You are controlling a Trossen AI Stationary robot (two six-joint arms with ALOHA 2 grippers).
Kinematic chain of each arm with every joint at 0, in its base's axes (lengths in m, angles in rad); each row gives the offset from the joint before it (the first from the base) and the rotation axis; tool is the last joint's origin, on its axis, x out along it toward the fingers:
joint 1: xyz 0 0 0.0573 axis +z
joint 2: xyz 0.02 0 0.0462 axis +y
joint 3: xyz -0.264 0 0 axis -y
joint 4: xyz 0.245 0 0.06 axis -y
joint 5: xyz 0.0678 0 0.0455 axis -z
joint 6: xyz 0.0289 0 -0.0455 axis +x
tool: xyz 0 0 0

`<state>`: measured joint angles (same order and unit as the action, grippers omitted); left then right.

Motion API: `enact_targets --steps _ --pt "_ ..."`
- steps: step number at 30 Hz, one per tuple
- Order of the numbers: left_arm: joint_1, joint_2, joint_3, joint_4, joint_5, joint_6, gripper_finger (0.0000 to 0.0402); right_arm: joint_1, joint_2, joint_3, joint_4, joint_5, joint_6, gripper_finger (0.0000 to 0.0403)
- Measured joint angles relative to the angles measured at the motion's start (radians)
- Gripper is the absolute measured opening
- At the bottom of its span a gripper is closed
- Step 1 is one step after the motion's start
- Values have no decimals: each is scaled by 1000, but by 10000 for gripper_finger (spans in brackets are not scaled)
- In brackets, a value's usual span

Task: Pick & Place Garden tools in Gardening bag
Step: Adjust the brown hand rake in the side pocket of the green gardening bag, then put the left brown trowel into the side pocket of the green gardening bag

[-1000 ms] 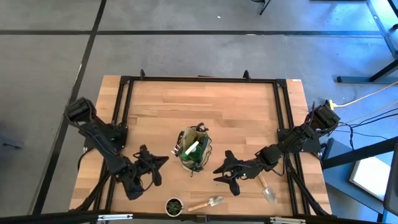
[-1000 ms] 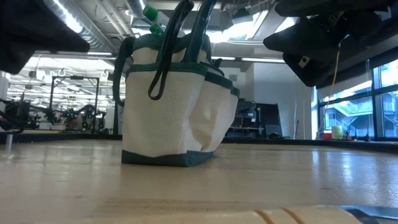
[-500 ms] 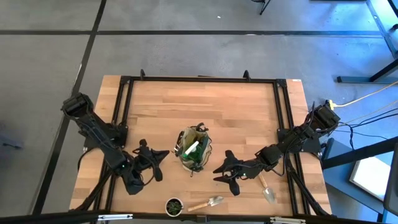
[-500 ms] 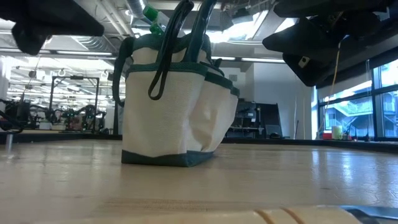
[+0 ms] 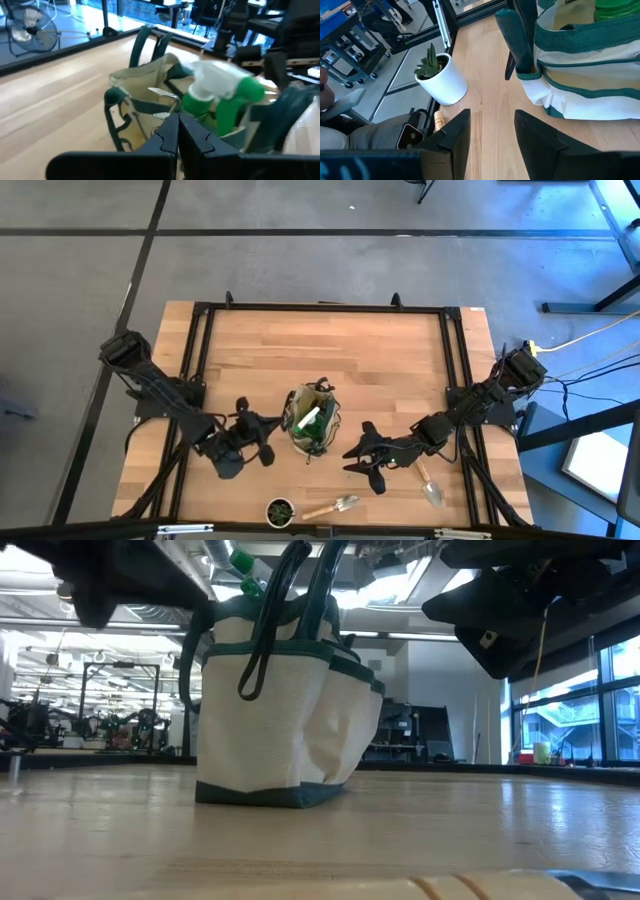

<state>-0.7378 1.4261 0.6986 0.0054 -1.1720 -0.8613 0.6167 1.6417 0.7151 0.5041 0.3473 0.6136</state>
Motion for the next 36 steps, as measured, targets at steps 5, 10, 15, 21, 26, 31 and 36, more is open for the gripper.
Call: enact_targets --steps 5,10,15,21,26,31,36 --pt "48 0 -46 61 62 -8 1 0 0 0 0 0 0 156" --pt "73 0 -82 211 99 97 1 0 0 0 0 0 -5 156" --pt "87 0 -87 261 136 141 1 0 0 0 0 1 -5 156" --pt "76 0 -87 260 128 130 1 0 0 0 0 3 -5 156" --pt "66 5 -87 246 136 90 1 0 0 0 0 2 -6 156" --pt "2 4 -87 256 -55 128 1 0 0 0 0 0 -8 156" --pt "-87 -40 -59 273 -257 266 10 0 0 0 0 -1 -11 156"
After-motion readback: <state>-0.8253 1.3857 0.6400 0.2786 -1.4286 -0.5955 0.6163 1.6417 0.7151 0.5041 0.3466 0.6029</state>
